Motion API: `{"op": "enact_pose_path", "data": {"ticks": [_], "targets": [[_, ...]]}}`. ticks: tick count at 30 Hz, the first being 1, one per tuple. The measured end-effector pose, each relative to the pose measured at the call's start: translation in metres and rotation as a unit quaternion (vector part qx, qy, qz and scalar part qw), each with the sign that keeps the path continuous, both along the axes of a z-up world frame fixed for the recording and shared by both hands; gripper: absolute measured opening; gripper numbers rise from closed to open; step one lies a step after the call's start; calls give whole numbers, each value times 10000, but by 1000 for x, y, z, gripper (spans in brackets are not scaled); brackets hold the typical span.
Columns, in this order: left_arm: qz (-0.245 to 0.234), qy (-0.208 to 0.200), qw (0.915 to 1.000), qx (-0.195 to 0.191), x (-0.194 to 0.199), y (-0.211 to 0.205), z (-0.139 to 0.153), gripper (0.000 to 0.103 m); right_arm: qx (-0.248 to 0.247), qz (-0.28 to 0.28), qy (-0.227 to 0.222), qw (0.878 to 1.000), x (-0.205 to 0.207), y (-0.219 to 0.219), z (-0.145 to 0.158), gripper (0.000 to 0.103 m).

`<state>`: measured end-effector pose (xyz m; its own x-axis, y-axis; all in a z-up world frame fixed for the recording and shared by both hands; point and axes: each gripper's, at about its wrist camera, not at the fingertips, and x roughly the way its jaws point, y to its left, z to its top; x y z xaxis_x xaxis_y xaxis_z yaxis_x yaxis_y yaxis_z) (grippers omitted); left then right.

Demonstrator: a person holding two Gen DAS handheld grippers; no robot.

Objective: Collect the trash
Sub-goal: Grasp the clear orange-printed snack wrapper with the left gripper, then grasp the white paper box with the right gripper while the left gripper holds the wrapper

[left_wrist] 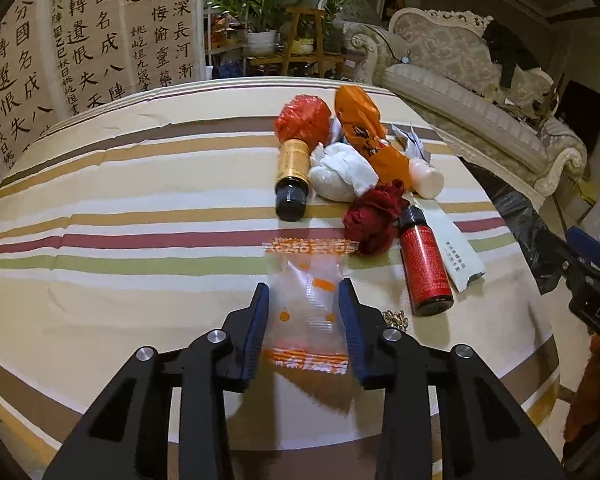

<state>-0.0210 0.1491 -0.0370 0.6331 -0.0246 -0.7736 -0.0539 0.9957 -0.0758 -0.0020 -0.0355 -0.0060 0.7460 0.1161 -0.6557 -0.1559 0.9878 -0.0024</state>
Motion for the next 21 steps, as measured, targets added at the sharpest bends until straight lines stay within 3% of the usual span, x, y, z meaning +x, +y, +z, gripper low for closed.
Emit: {"op": "enact_pose_path", "data": {"ticks": [8, 13, 21], "targets": [[277, -233, 9993, 111, -15, 15, 13, 35, 27, 420, -47, 9991, -7, 32, 5, 74], [491, -234, 9985, 110, -18, 31, 13, 35, 43, 652, 129, 9978, 0, 46, -1, 56], [625, -237, 9977, 131, -15, 40, 11, 35, -71, 866, 401, 9954, 18, 70, -10, 53]]}}
